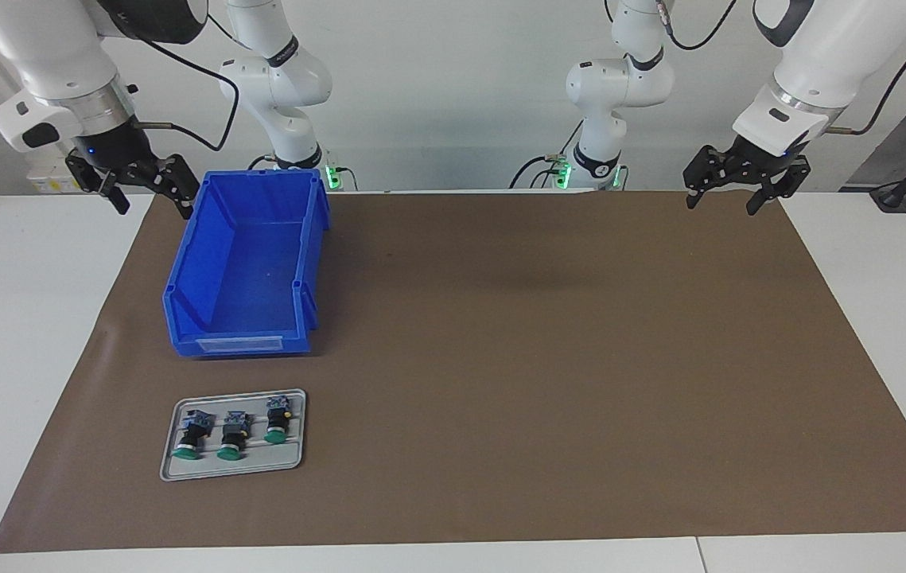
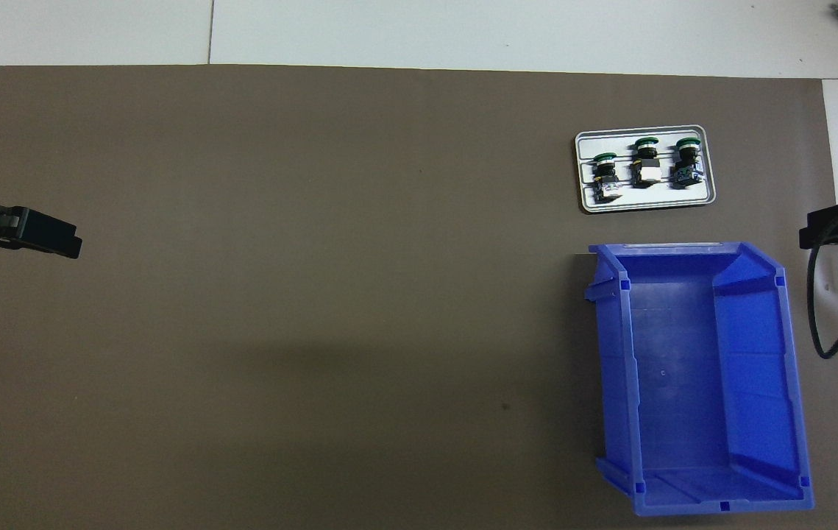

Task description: Place and press button with both arms

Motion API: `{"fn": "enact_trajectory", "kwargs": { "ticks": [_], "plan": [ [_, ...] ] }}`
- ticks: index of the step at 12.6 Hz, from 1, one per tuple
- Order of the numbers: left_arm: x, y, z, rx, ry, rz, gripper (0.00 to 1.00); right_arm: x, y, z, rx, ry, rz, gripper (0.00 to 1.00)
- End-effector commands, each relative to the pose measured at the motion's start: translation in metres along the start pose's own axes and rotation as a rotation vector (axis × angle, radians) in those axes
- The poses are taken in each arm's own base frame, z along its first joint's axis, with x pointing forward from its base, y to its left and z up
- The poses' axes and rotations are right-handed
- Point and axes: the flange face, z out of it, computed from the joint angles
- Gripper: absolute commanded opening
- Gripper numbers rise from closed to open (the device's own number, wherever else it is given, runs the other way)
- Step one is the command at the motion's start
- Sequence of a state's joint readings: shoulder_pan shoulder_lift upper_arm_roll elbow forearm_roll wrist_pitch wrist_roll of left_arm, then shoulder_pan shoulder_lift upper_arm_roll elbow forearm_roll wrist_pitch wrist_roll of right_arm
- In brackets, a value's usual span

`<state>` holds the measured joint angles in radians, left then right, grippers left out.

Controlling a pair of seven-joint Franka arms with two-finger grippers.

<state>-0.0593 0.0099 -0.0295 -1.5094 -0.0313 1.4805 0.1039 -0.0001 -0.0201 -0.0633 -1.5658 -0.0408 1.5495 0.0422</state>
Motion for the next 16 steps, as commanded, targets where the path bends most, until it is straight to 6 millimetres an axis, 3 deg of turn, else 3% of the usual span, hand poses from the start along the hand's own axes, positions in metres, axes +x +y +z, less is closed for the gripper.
{"fn": "enact_trajectory", "kwargs": {
  "ticks": [1,4,7,11,14,16],
  "plan": [
    [-0.008,-0.001,-0.001,0.016,-0.004,-0.013,1.00,0.000,-0.002,-0.002,-0.013,0.006,-0.015,1.00],
    [-0.008,-0.001,-0.002,0.016,-0.003,-0.013,1.00,-0.001,-0.001,-0.004,-0.009,0.008,-0.016,1.00],
    [-0.008,-0.002,-0.001,0.015,-0.004,-0.015,1.00,-0.007,0.008,-0.019,-0.007,0.050,-0.007,1.00],
    [-0.008,-0.001,-0.001,0.016,-0.004,-0.013,1.00,-0.005,0.001,-0.008,0.001,0.025,0.003,1.00],
    [-0.008,-0.001,-0.001,0.016,-0.004,-0.013,1.00,0.027,-0.011,0.017,0.029,0.073,0.027,1.00],
    [-0.008,-0.001,-0.002,0.016,-0.003,-0.013,1.00,0.062,-0.021,0.058,0.073,0.092,0.037,1.00]
  ]
}}
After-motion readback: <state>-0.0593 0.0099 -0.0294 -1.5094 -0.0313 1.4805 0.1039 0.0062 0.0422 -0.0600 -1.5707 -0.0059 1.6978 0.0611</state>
